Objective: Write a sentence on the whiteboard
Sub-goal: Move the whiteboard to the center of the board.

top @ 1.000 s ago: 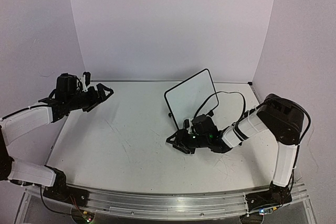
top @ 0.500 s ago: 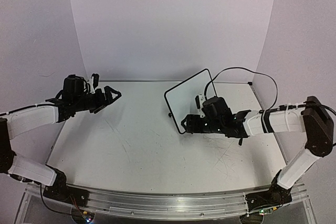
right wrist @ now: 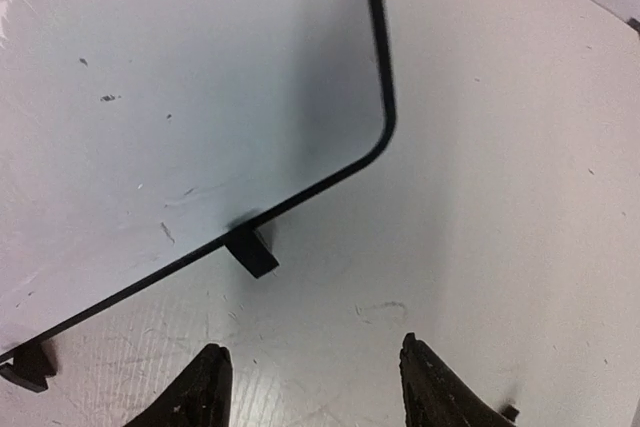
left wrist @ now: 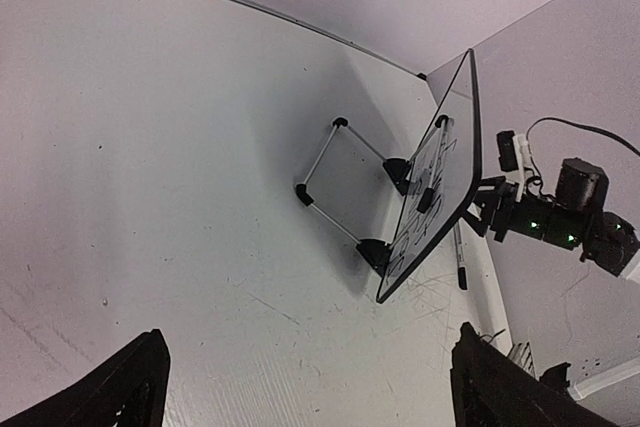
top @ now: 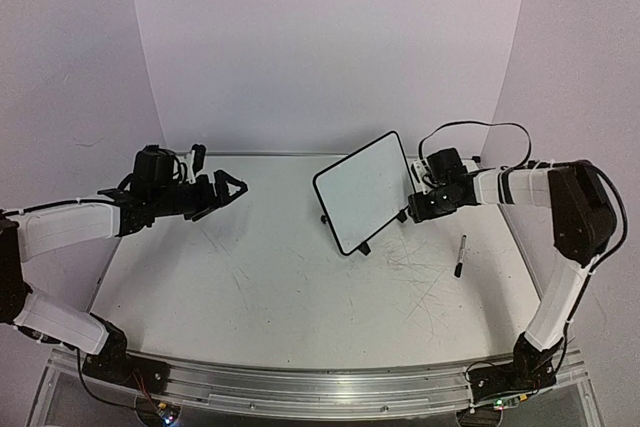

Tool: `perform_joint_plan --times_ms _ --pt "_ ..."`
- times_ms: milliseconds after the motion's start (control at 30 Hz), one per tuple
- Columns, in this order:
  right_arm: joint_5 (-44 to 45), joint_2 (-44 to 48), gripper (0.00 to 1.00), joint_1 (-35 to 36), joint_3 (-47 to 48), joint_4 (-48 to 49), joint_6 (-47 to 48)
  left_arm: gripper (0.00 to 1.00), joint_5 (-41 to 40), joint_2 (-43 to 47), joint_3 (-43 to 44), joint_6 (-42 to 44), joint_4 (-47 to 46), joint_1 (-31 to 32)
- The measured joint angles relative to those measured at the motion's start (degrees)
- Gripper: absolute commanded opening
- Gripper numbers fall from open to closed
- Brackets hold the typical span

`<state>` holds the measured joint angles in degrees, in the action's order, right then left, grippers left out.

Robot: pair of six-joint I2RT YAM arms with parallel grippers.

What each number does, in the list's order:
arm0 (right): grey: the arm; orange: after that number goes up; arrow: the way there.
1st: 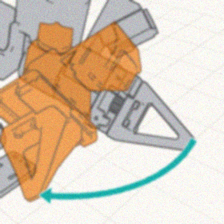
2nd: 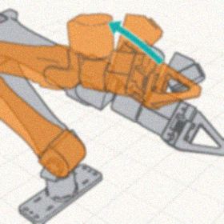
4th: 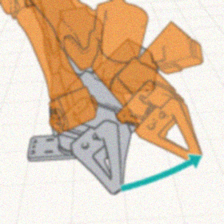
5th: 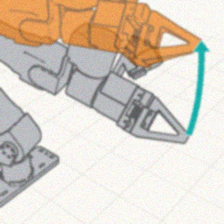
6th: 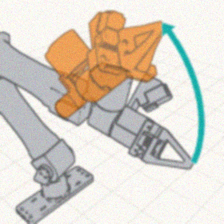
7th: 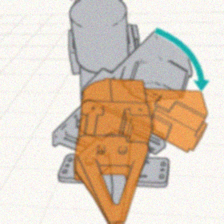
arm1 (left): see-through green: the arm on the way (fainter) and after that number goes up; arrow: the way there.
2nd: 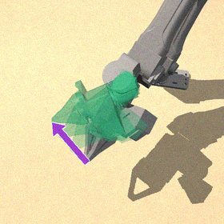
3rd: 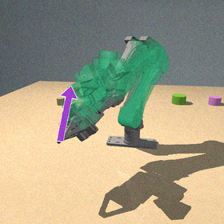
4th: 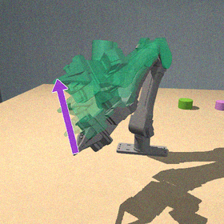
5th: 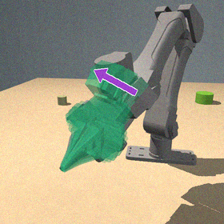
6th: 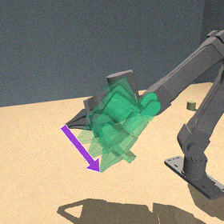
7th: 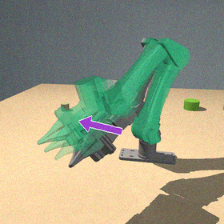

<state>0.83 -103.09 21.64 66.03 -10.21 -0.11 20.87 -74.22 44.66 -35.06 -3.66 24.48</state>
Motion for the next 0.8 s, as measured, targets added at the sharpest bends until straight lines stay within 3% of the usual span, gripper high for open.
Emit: perform_joint_plan --times_ms 400,600,800 --pt "-5.3 -12.1 0.44 0.3 12.0 -3.5 12.5 0.99 -0.7 0.8 0.2 0.0 -0.1 0.3" --pt "-6.9 -14.1 0.31 0.3 13.1 -3.8 14.5 0.99 -1.2 0.8 0.3 0.1 0.0 0.3" --pt "-6.8 -15.3 0.29 0.3 13.1 -4.1 15.1 0.99 -1.4 0.8 0.4 0.1 -0.1 0.3"
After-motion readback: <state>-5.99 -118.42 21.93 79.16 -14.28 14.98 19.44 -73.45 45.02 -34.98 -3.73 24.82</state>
